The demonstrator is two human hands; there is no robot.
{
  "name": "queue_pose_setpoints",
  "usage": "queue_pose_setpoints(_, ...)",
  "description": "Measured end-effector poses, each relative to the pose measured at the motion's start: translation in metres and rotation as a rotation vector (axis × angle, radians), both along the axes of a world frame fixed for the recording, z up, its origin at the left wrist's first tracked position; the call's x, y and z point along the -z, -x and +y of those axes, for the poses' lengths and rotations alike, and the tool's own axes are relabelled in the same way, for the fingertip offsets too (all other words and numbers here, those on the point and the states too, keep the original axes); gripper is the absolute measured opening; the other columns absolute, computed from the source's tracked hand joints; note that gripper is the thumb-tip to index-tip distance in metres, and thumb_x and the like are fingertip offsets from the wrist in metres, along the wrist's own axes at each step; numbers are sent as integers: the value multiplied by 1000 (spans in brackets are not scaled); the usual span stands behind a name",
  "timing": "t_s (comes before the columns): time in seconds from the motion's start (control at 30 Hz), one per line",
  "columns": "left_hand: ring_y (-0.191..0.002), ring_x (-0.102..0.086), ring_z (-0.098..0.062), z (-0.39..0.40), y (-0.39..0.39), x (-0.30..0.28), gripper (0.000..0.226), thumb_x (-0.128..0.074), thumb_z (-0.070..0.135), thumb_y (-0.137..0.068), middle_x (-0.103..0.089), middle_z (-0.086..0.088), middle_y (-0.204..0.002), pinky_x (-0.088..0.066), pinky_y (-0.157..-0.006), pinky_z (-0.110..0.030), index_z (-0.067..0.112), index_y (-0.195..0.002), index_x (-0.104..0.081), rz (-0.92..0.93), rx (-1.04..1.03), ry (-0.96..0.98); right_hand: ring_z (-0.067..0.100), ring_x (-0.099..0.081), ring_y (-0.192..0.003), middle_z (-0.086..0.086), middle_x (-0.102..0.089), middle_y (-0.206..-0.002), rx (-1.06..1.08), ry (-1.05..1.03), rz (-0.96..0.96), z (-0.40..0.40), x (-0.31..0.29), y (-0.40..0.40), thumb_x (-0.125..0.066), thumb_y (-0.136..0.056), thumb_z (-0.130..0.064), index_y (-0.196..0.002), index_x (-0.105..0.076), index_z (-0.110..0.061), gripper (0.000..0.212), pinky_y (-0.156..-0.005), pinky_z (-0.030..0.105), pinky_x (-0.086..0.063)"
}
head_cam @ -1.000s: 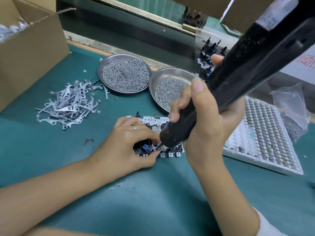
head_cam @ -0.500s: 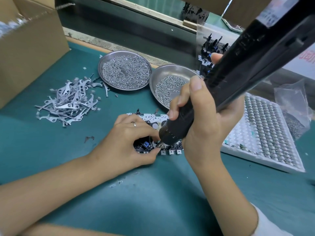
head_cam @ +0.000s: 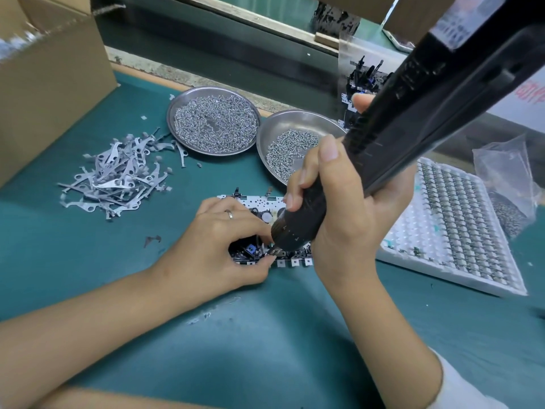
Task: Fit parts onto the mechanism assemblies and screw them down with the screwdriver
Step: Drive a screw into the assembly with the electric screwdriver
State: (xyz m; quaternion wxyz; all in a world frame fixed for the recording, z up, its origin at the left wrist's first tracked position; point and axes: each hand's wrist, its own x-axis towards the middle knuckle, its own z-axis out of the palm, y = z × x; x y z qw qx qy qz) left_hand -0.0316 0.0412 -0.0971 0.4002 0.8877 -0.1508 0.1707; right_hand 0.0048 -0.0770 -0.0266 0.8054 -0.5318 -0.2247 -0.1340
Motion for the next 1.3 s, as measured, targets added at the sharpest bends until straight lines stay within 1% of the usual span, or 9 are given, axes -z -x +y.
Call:
queue_pose_setpoints(0.17,-83,-52,-8,0,1,0,20,-76,24,-65,-63,19,-78,-41,-88,-38,19,-85,-74,-1,3,15,14,-44,-34,-5,-48,-49,-7,-55,-23,-9,-8,-2,-57,-77,-13,-86,-50,-21,13,-41,21,-37)
queue_pose_setpoints(0.3,-83,-51,-7,0,1,0,22,-76,24,-64,-62,21,-78,-39,-90,-36,21,-85,-75,5,-10,8,16,-43,-34,-4,-47,-48,58,-22,2,-13,-5,-11,-59,-78,-9,-89,-42,-12,21,-42,21,-37)
queue_pose_setpoints(0.5,-84,-51,-8,0,3,0,23,-76,24,-63,-62,18,-78,-38,-90,-37,22,-85,-75,12,-25,0,15,-42,-35,-7,-46,-47,56,27,42,-12,0,-13,-57,-81,-4,-84,-47,-24,23,-44,21,-39)
queue_pose_setpoints(0.67,-85,-51,-7,0,2,0,22,-76,25,-64,-58,25,-79,-37,-91,-35,23,-86,-74,4,-11,-5,14,-43,-35,-6,-46,-50,75,-17,28,-14,0,-9,-59,-76,-17,-92,-45,-21,22,-42,24,-37)
queue_pose_setpoints(1.0,-85,-52,-7,0,2,2,21,-76,26,-65,-64,19,-79,-39,-93,-38,23,-86,-73,-1,-17,-13,17,-43,-36,-4,-47,-50,53,46,42,-16,1,-11,-61,-80,-10,-92,-45,-21,23,-45,21,-41)
queue_pose_setpoints(1.1,-87,-53,-7,1,2,1,22,-75,28,-66,-65,18,-81,-38,-93,-38,23,-88,-73,-1,-15,-24,21,-56,-52,5,-55,-65,70,123,53,-20,3,-11,-64,-79,-21,-100,-44,-19,29,-53,27,-47)
queue_pose_setpoints(1.17,-89,-55,-5,1,2,-2,27,-72,35,-68,-65,18,-86,-39,-92,-38,24,-93,-72,-1,11,-25,19,-61,-79,10,-57,-88,143,163,61,-26,13,-5,-65,-79,-27,-114,-43,-21,41,-72,28,-50)
queue_pose_setpoints(1.23,-89,-57,-4,2,1,-5,30,-65,42,-72,-64,17,-90,-43,-89,-37,24,-97,-68,-8,9,57,6,-55,-90,-3,-53,-97,331,226,82,-33,31,6,-60,-82,-33,-114,-44,-27,37,-81,20,-44)
queue_pose_setpoints(1.3,-88,-57,-7,6,-2,-8,24,-56,40,-80,-62,14,-92,-45,-85,-35,27,-98,-63,-48,-56,186,5,-51,-96,-7,-50,-101,479,521,108,-33,48,22,-54,-83,-43,-110,-47,-28,32,-83,23,-41)
